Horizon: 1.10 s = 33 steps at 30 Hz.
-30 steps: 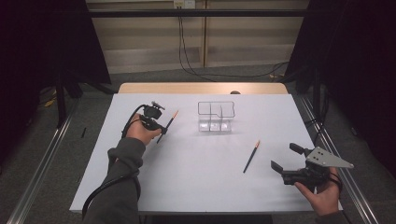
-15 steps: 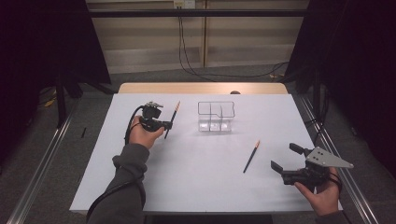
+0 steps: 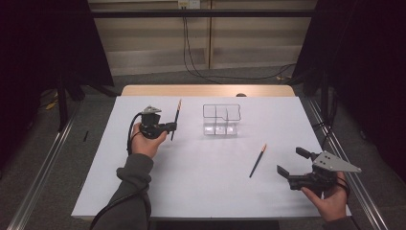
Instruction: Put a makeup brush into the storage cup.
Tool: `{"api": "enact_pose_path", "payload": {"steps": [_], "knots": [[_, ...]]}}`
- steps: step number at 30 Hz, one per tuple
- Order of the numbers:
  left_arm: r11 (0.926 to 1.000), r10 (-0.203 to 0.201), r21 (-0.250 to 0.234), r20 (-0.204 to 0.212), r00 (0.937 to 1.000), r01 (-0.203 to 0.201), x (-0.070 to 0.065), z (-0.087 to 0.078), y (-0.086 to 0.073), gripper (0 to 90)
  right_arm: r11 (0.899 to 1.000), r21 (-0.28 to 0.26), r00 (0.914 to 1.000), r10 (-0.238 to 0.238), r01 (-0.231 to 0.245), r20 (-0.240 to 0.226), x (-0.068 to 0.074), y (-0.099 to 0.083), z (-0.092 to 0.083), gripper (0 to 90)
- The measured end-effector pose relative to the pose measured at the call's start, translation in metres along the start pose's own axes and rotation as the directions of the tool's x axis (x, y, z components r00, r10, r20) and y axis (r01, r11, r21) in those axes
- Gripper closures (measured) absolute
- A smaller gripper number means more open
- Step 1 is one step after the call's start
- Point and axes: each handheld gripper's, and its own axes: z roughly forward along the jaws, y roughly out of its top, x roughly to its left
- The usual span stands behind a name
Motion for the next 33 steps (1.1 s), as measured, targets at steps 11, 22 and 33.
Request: {"api": "enact_pose_path", "payload": {"steps": [11,22,33], "knots": [[0.9910,-0.009,-0.133,0.021,0.9997,0.012,-0.008,-0.007,-0.008,85.0,1.000,0.005,1.0000,-0.004,0.004,0.001,0.000,0.000,0.000,3.7],[0.9838,-0.020,-0.176,0.083,0.9964,0.034,-0.015,-0.008,-0.016,85.0,1.000,0.008,1.0000,-0.001,0.001,-0.002,0.001,0.000,0.001,3.7],[0.9812,0.020,-0.193,0.126,0.9919,0.005,-0.033,-0.007,-0.016,85.0,1.000,0.011,1.0000,-0.002,0.002,-0.002,0.002,0.000,0.002,3.7]]}}
